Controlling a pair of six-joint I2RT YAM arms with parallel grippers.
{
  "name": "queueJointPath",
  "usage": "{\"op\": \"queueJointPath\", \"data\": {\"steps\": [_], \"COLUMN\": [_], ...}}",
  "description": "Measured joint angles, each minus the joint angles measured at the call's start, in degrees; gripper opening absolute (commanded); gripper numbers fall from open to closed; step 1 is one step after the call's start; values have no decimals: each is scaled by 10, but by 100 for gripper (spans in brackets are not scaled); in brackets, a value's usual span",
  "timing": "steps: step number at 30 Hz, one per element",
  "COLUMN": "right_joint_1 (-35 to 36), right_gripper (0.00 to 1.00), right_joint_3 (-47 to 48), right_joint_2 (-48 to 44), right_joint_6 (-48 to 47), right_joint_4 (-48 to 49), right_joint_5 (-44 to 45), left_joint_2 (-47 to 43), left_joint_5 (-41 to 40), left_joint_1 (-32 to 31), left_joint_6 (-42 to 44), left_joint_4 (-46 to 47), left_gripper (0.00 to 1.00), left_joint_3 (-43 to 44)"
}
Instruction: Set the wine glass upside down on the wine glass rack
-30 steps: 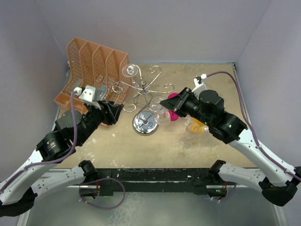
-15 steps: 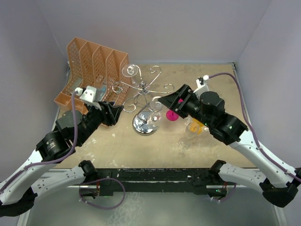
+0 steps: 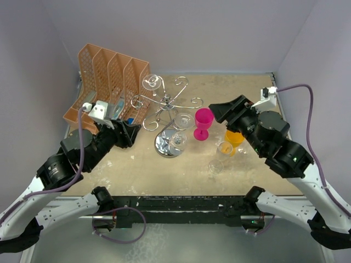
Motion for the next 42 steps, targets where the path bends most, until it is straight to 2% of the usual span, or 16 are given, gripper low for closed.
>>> {"op": "queueJointPath", "data": {"steps": [4, 9, 18, 24, 28, 30, 32, 34, 37, 39, 42], "right_joint_1": [-1, -41, -152, -174, -175, -176, -177, -178, -178, -178, -178], "right_gripper": [70, 58, 51, 50, 44, 41, 32, 20, 7, 1, 0], "right_joint_3": [33, 30, -102, -110, -110, -110, -109, -109, -105, -93, -73], "right_joint_2": [30, 89, 134, 196, 242, 264, 285, 301, 318, 329, 334], "right_joint_6": [-15, -38, -93, -144, -165, -169, -173, -180, -192, -199, -209], "right_joint_4": [-47, -77, -24, 46, 68, 71, 71, 73, 73, 65, 48], "right_joint_5": [84, 117, 32, -23, -31, -28, -24, -20, -13, -8, 8], "left_joint_2": [-2, -10, -32, -33, -33, -33, -33, -32, -26, -18, -6], "left_joint_5": [-6, -5, -2, -2, -7, -11, -12, -13, -12, -12, -12], "left_joint_1": [0, 0, 0, 0, 0, 0, 0, 0, 0, 0, 0], "left_joint_6": [-9, -20, -38, -47, -48, -48, -48, -48, -48, -47, -47], "left_joint_4": [-20, -34, -38, -38, -38, -38, -38, -37, -37, -37, -32], "left_gripper": [51, 51, 51, 51, 51, 51, 51, 51, 51, 51, 51], "left_joint_3": [11, 13, 13, 13, 13, 13, 13, 13, 15, 20, 26]}}
